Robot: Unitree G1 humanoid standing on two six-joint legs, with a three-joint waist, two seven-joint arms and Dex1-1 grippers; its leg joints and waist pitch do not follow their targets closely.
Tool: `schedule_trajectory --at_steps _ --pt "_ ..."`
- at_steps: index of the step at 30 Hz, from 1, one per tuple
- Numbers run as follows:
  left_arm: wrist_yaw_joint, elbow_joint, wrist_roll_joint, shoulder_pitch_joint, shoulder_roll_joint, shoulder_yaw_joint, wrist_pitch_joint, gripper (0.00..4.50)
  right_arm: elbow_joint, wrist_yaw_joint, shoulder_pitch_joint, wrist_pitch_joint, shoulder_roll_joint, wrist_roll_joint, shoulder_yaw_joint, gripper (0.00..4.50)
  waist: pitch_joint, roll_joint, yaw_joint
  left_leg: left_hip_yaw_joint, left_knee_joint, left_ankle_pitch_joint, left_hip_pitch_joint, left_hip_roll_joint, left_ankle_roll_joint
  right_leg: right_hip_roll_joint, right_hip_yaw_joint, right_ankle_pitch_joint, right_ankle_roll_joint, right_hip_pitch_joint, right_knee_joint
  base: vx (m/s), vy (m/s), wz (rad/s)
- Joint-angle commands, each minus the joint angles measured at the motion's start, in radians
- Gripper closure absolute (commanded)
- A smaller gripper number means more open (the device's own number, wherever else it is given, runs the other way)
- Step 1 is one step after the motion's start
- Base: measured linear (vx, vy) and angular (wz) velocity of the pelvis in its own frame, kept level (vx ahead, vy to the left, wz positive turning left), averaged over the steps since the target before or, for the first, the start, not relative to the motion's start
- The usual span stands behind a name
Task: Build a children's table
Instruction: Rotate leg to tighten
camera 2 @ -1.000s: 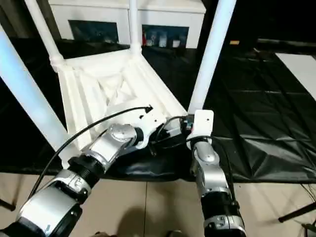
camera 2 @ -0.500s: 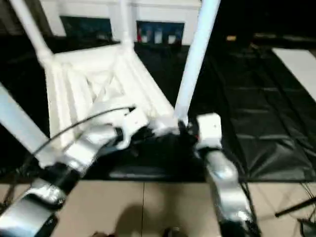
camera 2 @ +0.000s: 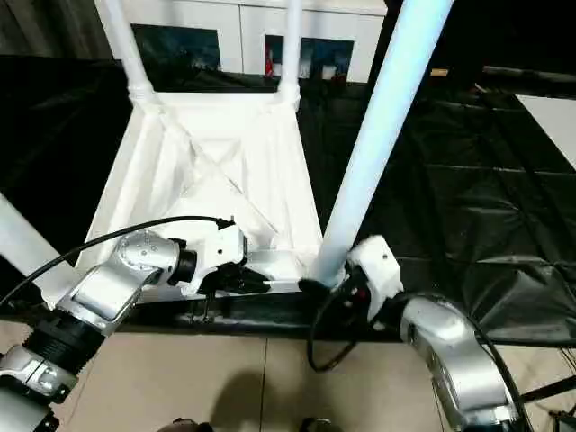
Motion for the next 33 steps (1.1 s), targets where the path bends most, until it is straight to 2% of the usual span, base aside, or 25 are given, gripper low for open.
schedule_trajectory --at_steps 1,3,4,8,10,14,15,30,33 --pt "-0.024 -0.033 0.006 -0.018 -0.004 -0.023 0.005 4.50 0.026 0.024 -0.019 0.010 -0.019 0.016 0.005 0.59 -0.056 -0.006 -0.005 -0.027 -0.082 -0.218 0.032 0.060 0.050 -0.055 0.029 -0.245 -0.227 0.042 -0.059 0.000 0.000 0.00" --pt "-0.027 -0.033 0.007 -0.020 -0.003 -0.020 0.008 4.50 0.029 0.035 -0.025 0.016 -0.020 0.026 0.002 0.59 -0.055 -0.008 -0.003 -0.025 -0.081 -0.228 0.034 0.059 0.047 -0.055 0.031 -0.252 -0.224 0.041 -0.061 0.000 0.000 0.00" --pt "-0.030 -0.034 0.007 -0.019 -0.003 -0.020 0.010 4.50 0.030 0.039 -0.026 0.016 -0.020 0.025 0.001 0.85 -0.056 -0.006 -0.004 -0.027 -0.082 -0.224 0.032 0.059 0.047 -0.056 0.031 -0.250 -0.225 0.044 -0.060 0.000 0.000 0.00" --pt "-0.030 -0.035 0.008 -0.018 -0.002 -0.019 0.011 4.50 0.034 0.049 -0.024 0.010 -0.023 0.013 0.003 0.99 -0.059 -0.006 -0.004 -0.028 -0.080 -0.190 0.029 0.059 0.055 -0.055 0.029 -0.205 -0.230 0.048 -0.054 0.000 0.000 0.00" --pt "-0.029 -0.035 0.008 -0.017 -0.001 -0.020 0.012 4.50 0.035 0.065 -0.019 0.008 -0.030 0.005 0.010 1.37 -0.059 -0.007 -0.004 -0.027 -0.078 -0.178 0.028 0.058 0.065 -0.055 0.029 -0.186 -0.240 0.050 -0.053 0.000 0.000 0.00" --pt "-0.027 -0.036 0.008 -0.017 0.003 -0.024 0.016 4.50 0.041 0.080 -0.008 0.008 -0.051 -0.008 0.025 1.47 -0.058 -0.005 -0.003 -0.027 -0.079 -0.187 0.030 0.059 0.065 -0.056 0.029 -0.203 -0.240 0.049 -0.055 0.000 0.000 0.00" --pt "-0.026 -0.035 0.008 -0.018 0.003 -0.025 0.016 4.50 0.046 0.082 -0.007 0.006 -0.054 -0.011 0.027 1.75 -0.057 -0.006 -0.003 -0.027 -0.079 -0.192 0.030 0.059 0.064 -0.056 0.029 -0.209 -0.239 0.048 -0.056 0.000 0.000 0.00" --pt "-0.018 -0.024 0.013 -0.024 -0.001 -0.022 0.022 4.50 0.089 0.081 -0.015 -0.002 -0.058 -0.031 0.039 1.84 -0.058 -0.007 -0.004 -0.028 -0.080 -0.200 0.030 0.060 0.060 -0.056 0.028 -0.216 -0.240 0.050 -0.056 0.000 0.000 0.00" --pt "0.078 0.017 0.014 -0.045 -0.049 0.018 0.041 4.50 0.127 -0.036 -0.029 0.004 0.008 -0.038 0.002 1.84 -0.057 -0.010 -0.008 -0.028 -0.081 -0.217 0.029 0.059 0.050 -0.055 0.028 -0.248 -0.235 0.048 -0.059 0.000 0.000 0.00"
